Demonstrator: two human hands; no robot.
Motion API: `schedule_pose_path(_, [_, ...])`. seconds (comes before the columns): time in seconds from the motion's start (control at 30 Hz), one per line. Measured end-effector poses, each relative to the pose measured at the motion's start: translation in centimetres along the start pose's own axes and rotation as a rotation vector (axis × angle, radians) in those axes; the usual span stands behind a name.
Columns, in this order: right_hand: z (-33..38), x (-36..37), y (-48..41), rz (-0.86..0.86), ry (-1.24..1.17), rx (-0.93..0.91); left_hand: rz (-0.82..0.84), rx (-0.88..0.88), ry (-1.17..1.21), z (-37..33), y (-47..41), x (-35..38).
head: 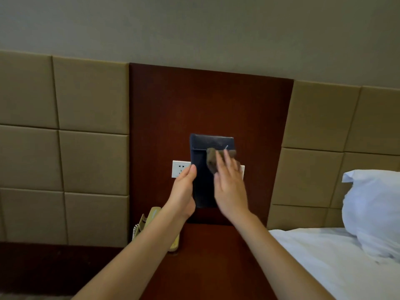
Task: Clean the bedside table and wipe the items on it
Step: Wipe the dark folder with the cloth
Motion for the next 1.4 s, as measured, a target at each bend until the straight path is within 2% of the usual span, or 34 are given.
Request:
schedule_pose_path(0.1, [2.7, 1.9, 3.2, 0.043, -0.006, -0.151, -0.062, -0.003, 0.043, -1.1, -0.5, -0.5])
schedule_pose_path(0.2, [2.3, 2.6, 4.0, 0.040, 0.063, -0.238, -0.104, -0.009, 0.027, -1.6, -0.2, -1.2])
schedule_pose_path(0.3, [0.6, 1.4, 1.5, -0.021, 0.101, -0.060, -0.098, 0.016, -0.029, -1.4, 0.1, -1.3])
schedule_pose_path(0.4, [-0.1, -0.5, -0.7, -0.054, -0.032, 0.178, -0.066, 0.033, -0.046, -1.5, 0.8, -0.5])
schedule_pose_path(0.47, [0.4, -1.0, -0.8, -0.127, -0.026, 0.191, -0.051, 0.041, -0.029, -1.8, 0.7, -0.2])
schedule_pose_path(0.57, [2.5, 0.2, 1.2, -0.182, 0.067, 0.047, -0.063, 0.010, 0.008, -1.8, 0.5, 0.1])
schedule_pose_path(0.7, [3.8, 2.8, 4.4, -0.124, 0.139, -0.193, -0.033, -0.052, 0.072, -2.0, 0.7, -0.2])
schedule_pose_path(0.77, [2.5, 1.7, 2.6, -0.156, 0.179, -0.157, -0.016, -0.010, -0.004, -2.4, 1.0, -0.4])
schedule_pose_path(0.87, [0.0, -0.9, -0.7, -0.196, 0.204, 0.066, 0.014, 0.021, -0.085, -2.5, 1.7, -0.6])
schedule_pose_path(0.93, [-0.3, -1.9, -1.8, -0.226, 0.209, 0.096, 0.030, 0.017, -0.092, -2.6, 1.8, -0.5])
schedule_pose_path(1.1, [0.8, -2.0, -2.1, -0.277, 0.190, 0.021, 0.086, 0.038, -0.113, -3.4, 1.7, 0.4])
schedule_pose_path(1.27, [3.6, -0.3, -0.7, -0.201, 0.275, -0.309, 0.112, 0.013, -0.066, -3.5, 2.0, 0.4])
schedule_pose_path(1.4, [2.8, -1.8, -3.1, -0.200, 0.334, -0.263, 0.172, -0.025, -0.028, -3.6, 2.4, 0.2])
Point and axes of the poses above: each hand's wrist, its own y-axis away from the middle knuckle, its own x-axis out of the palm, z = x × y, the point moved 1 cm from there along -y, towards the middle knuckle, and after that the axes turned 9 degrees about x, right-handed, at the moved point
